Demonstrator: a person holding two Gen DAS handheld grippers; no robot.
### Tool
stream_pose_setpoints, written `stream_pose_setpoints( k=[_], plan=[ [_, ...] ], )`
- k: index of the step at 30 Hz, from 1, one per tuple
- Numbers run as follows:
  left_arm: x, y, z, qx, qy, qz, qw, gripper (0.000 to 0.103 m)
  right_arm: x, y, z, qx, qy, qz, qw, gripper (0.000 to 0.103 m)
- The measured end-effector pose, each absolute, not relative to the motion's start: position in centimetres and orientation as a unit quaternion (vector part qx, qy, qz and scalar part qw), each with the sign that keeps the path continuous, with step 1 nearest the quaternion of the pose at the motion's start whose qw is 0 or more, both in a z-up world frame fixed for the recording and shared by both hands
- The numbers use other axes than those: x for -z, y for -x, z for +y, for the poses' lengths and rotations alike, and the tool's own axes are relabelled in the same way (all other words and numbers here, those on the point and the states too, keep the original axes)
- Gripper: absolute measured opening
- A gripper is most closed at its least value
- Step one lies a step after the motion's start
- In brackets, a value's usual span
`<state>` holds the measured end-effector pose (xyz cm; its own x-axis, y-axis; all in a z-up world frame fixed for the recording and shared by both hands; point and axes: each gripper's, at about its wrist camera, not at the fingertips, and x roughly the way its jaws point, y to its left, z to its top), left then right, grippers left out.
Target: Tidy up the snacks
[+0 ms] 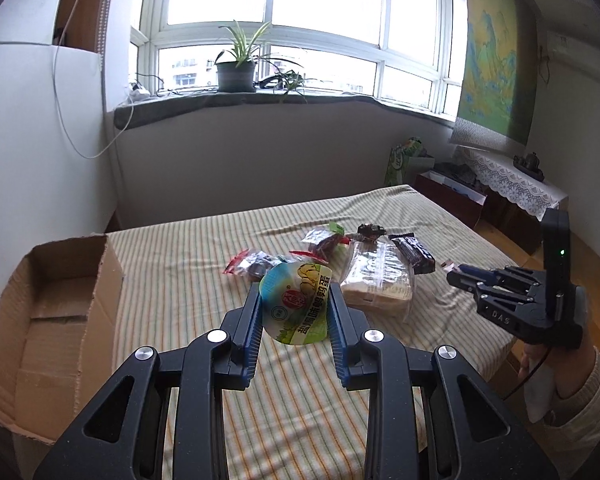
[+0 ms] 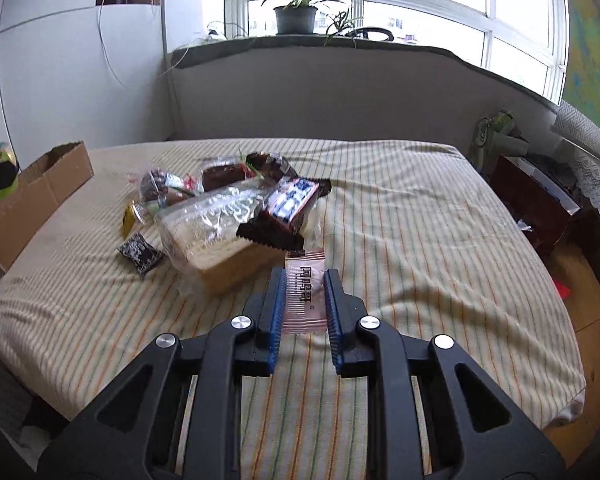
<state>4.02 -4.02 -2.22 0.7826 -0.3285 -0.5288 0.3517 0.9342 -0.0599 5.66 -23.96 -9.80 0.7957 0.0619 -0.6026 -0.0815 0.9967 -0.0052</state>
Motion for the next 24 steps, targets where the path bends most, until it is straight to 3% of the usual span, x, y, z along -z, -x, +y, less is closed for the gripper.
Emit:
stream_pose_setpoints(
  k=[9,24],
  plan=[
    [-1.5,-3.0,-2.7,0.161,-0.035,0.223,0.961,0.028,1.9,-3.4,-21.9,-0.054,0.012,0.24,0.969,0.02],
    [-0.1,-1.8,6.0,0.087,0.019,0.224,0.971,0.028,1.2,-5.8,-9.3,-0.163,0.046,0.251,0.953,0.02]
  ],
)
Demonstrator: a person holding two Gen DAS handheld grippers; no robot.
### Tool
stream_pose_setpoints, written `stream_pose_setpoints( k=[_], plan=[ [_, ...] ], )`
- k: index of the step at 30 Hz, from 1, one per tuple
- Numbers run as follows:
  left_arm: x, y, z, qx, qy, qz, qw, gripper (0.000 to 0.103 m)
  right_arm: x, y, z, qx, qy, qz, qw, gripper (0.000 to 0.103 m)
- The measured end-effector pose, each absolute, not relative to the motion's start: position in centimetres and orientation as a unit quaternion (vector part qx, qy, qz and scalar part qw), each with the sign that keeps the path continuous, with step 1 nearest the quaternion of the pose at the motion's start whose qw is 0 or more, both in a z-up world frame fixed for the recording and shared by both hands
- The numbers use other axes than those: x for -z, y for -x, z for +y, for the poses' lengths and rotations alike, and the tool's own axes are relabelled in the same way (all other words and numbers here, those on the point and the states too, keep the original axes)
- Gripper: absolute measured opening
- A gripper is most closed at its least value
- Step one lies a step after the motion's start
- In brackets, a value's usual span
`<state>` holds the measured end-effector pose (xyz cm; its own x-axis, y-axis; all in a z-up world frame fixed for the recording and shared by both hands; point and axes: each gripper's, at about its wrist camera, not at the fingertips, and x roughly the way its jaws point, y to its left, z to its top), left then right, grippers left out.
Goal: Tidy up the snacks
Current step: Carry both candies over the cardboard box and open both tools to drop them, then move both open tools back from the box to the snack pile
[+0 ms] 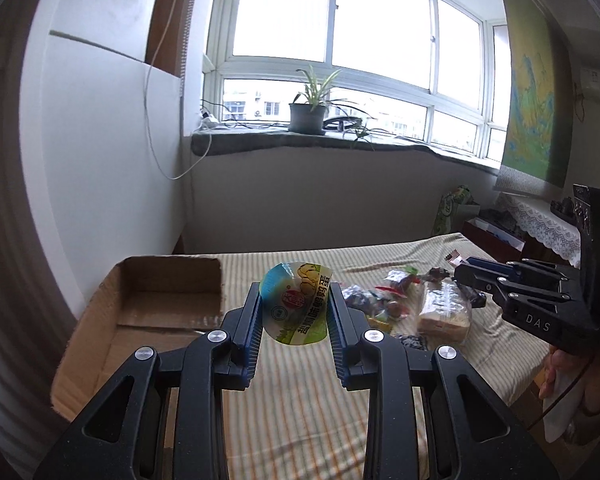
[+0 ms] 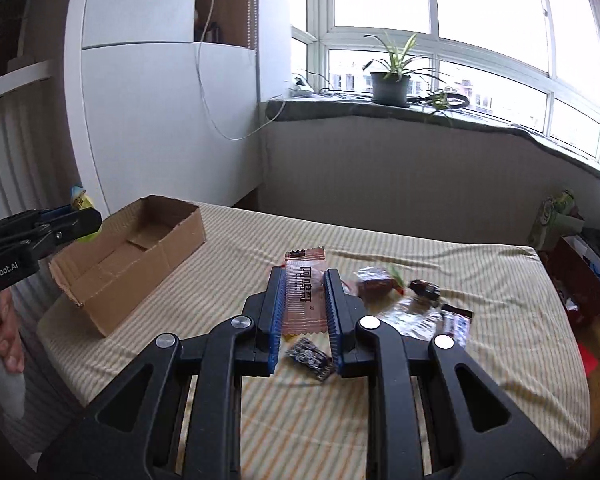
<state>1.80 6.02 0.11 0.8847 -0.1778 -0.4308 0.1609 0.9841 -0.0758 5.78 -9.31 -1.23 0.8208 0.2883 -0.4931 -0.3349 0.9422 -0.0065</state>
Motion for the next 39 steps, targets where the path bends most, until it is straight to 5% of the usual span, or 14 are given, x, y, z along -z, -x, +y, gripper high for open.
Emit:
stream_pose_setpoints(
  k=[18,23,24,25,27,29,32,36,39],
  plan=[
    [3.8,-3.0,17.5,-0.027,0.07,0.262,0.962,0.029,1.4,-10.5,11.6,-0.351,0.091,0.245,0.899,0.02],
    [5.7,-4.2,18.2,-0.03,0.089,0.289,0.953,0.046,2.9,-12.7,14.0,-0.371,0.096,0.262,0.886,0.02],
    [6.0,-4.2,18.3,-0.035,0.094,0.291,0.951,0.059,3.6,-13.2,14.6,-0.374,0.103,0.276,0.879,0.022],
    [6.2,-4.0,18.5,-0.042,0.098,0.292,0.95,0.067,4.4,-13.6,15.0,-0.374,0.11,0.289,0.874,0.024],
    [6.3,-3.3,18.8,-0.053,0.107,0.29,0.95,0.071,5.1,-13.7,14.8,-0.368,0.108,0.29,0.877,0.045],
    [6.4,-2.6,19.0,-0.053,0.11,0.29,0.949,0.071,5.5,-13.2,14.2,-0.357,0.109,0.286,0.883,0.056],
    [6.2,-1.5,19.5,-0.056,0.116,0.282,0.951,0.072,5.4,-12.1,12.9,-0.344,0.11,0.278,0.89,0.056],
    [5.4,-0.1,20.5,-0.069,0.132,0.268,0.952,0.072,5.2,-9.9,11.5,-0.325,0.109,0.252,0.905,0.078],
    [4.7,0.8,21.1,-0.09,0.131,0.263,0.952,0.072,4.9,-8.7,10.4,-0.314,0.09,0.238,0.915,0.084]
  ],
)
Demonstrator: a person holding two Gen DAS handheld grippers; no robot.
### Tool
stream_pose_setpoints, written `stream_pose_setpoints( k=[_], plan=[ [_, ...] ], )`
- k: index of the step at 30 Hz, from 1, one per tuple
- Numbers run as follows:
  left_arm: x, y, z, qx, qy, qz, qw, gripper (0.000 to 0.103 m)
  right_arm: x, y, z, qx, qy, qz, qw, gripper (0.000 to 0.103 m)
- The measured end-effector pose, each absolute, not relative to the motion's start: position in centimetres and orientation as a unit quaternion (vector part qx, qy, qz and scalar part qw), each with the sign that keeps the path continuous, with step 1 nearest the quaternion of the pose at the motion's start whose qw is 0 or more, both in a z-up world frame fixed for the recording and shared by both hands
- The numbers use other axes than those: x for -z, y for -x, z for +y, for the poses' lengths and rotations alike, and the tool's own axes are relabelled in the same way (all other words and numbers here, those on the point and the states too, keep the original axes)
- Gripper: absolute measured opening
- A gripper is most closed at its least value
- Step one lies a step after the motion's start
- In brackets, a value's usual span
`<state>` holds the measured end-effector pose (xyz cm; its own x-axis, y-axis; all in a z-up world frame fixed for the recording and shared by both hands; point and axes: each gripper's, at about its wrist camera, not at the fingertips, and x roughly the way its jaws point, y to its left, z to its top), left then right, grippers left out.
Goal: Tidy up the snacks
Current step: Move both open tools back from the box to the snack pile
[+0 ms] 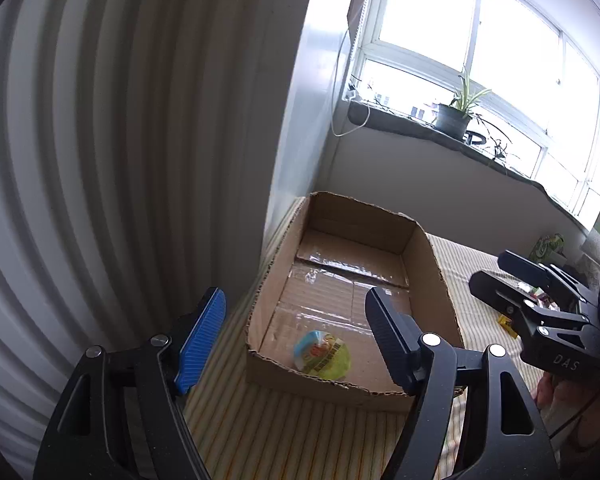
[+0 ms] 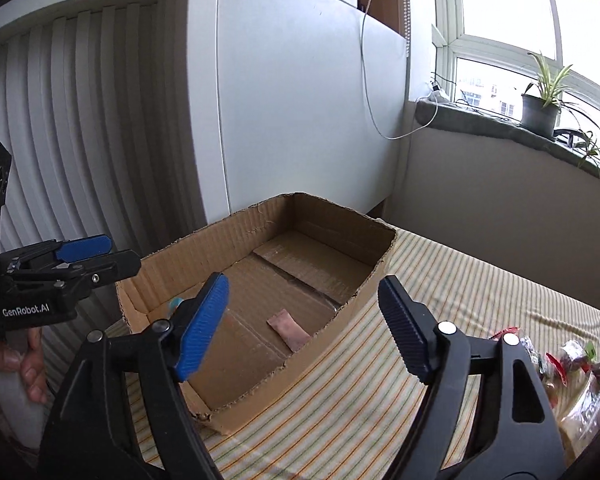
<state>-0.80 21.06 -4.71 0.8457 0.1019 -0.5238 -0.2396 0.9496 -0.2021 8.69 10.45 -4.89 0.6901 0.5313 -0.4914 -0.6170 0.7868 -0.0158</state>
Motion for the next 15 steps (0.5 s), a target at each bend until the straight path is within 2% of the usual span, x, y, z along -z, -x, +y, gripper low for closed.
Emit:
stream_pose_setpoints(
  k=[6,8,12,15],
  plan=[
    [3.1,1.2,19.3,-0.086,0.12,0.251,0.957,0.079,4.8,-7.4,9.0,-0.329,0.058,0.255,0.907,0.086],
    [2.7,1.1,18.0,-0.075,0.108,0.25,0.959,0.079,4.9,-6.6,8.3,-0.325,0.062,0.252,0.909,0.087],
    [2.1,0.3,14.6,-0.048,0.085,0.255,0.962,0.079,5.2,-5.3,5.9,-0.294,0.071,0.25,0.92,0.096],
    [1.7,-0.5,11.8,-0.024,0.07,0.259,0.963,0.079,5.5,-5.0,2.8,-0.275,0.059,0.252,0.926,0.096]
  ],
)
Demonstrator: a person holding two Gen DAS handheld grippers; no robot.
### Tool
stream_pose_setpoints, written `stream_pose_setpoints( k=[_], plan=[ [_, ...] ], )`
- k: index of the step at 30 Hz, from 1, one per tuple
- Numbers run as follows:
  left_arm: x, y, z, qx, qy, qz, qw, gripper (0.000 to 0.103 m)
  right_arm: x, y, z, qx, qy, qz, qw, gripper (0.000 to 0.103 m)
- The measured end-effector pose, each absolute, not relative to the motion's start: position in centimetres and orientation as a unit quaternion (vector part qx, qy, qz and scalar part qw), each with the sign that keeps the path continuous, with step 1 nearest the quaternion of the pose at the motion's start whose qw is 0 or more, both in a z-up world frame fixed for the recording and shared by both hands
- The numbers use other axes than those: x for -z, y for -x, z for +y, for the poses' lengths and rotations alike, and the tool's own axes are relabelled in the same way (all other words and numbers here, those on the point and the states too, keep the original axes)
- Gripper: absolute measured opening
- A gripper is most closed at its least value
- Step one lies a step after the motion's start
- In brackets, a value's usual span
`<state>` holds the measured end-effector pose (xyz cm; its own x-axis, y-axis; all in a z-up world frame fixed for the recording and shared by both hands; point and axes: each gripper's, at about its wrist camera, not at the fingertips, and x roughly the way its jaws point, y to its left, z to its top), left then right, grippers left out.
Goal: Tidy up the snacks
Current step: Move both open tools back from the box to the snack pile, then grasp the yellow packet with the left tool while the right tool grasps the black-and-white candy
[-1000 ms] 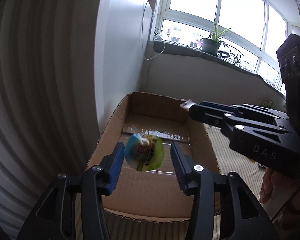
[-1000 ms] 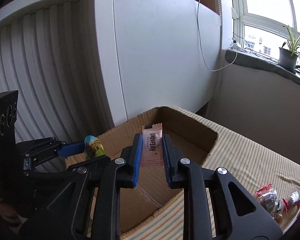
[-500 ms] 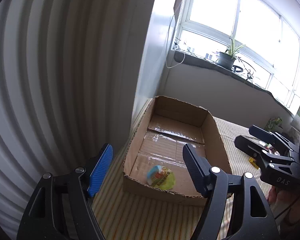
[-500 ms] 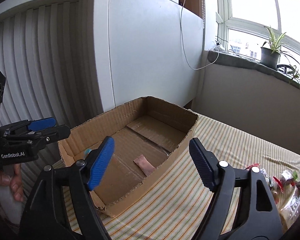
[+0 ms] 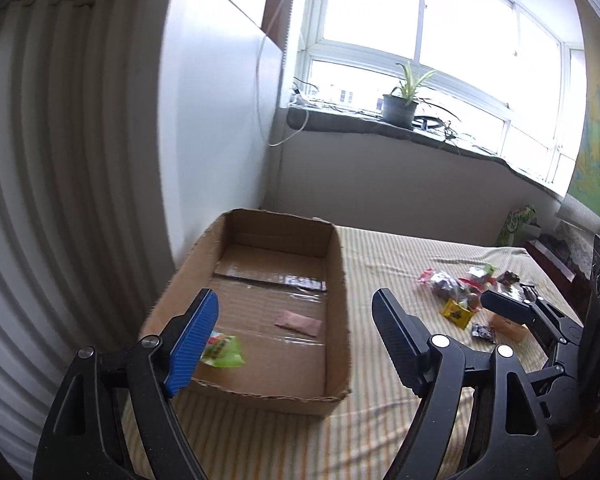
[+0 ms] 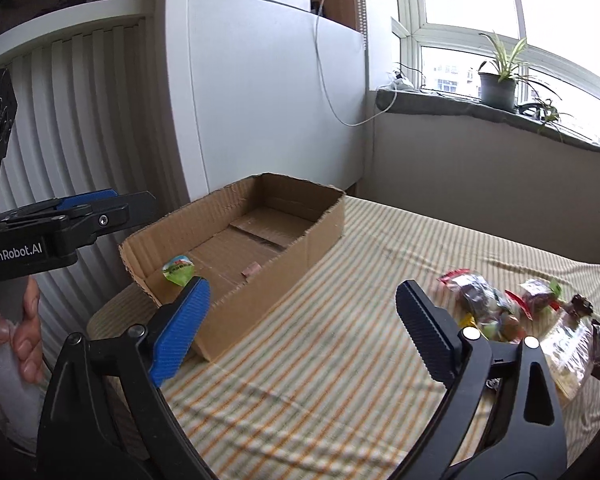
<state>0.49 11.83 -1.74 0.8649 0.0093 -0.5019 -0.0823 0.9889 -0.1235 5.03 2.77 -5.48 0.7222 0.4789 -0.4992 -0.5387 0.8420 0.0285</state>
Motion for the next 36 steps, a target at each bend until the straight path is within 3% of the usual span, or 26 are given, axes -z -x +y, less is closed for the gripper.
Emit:
stream_pose_setpoints(
  k=[14,27,36],
  plan=[
    [0.7,-2.2,1.0,0.079,0.011,0.27,0.96,0.079,6.4,-3.4,-12.7,-0.151,0.012,0.262,0.953,0.096],
    [0.5,-5.4,-3.0,0.119,-0.025,0.278,0.953,0.079,7.6,-4.0,-12.7,-0.161,0.018,0.277,0.947,0.096],
    [6.6,-10.4,-5.6,0.142,-0.025,0.36,0.922,0.079,11.6,-5.9,-12.1,-0.175,0.032,0.35,0.92,0.096]
  ],
)
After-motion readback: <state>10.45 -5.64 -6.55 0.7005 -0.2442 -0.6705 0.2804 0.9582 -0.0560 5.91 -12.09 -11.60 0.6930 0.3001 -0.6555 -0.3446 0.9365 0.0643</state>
